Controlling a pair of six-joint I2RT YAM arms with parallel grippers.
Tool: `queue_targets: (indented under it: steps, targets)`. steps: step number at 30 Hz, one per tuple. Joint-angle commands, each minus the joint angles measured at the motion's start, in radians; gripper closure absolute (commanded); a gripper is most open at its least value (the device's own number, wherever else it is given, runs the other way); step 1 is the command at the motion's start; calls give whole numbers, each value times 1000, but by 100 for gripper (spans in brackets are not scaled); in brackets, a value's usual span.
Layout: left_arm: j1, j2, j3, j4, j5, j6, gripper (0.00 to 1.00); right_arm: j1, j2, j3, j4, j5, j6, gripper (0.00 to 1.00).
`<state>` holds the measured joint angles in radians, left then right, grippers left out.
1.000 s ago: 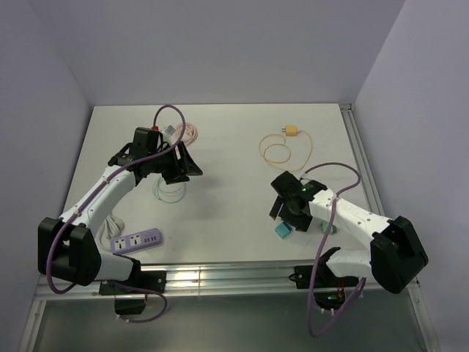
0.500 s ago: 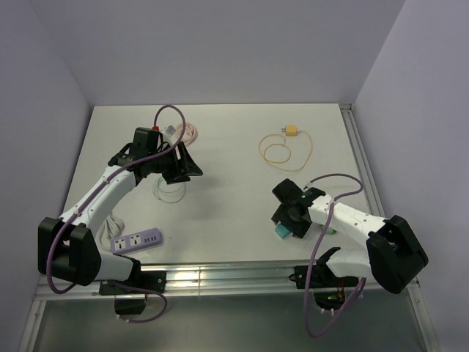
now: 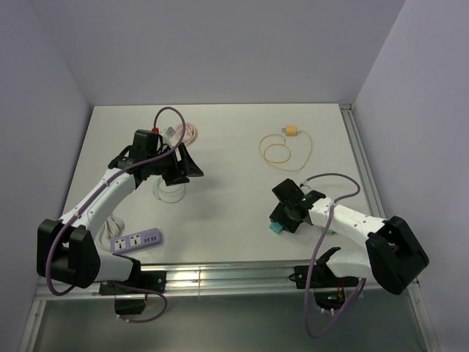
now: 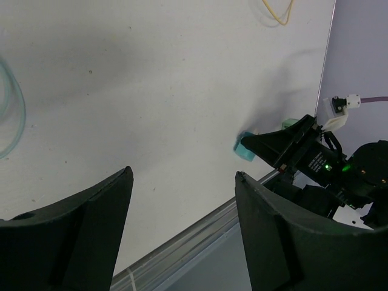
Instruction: Insert the plug
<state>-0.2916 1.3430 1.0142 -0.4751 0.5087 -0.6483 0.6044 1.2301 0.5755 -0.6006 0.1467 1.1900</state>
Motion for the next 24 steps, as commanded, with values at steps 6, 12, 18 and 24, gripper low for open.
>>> queue_targets:
  steps: [6,12,18,24]
  targets:
    - [-10,-103,-9,58,-87,1,26,12,-224,-51,266,33,-125,100]
    - [-53,-172,-14,61,-173,-16,28,12,-363,-97,468,30,-240,100]
    - [-115,-273,-44,73,-252,-24,38,9,-429,-170,655,-48,-247,100]
    - [-191,-354,-85,102,-380,-161,34,9,-463,-175,650,-67,-225,100]
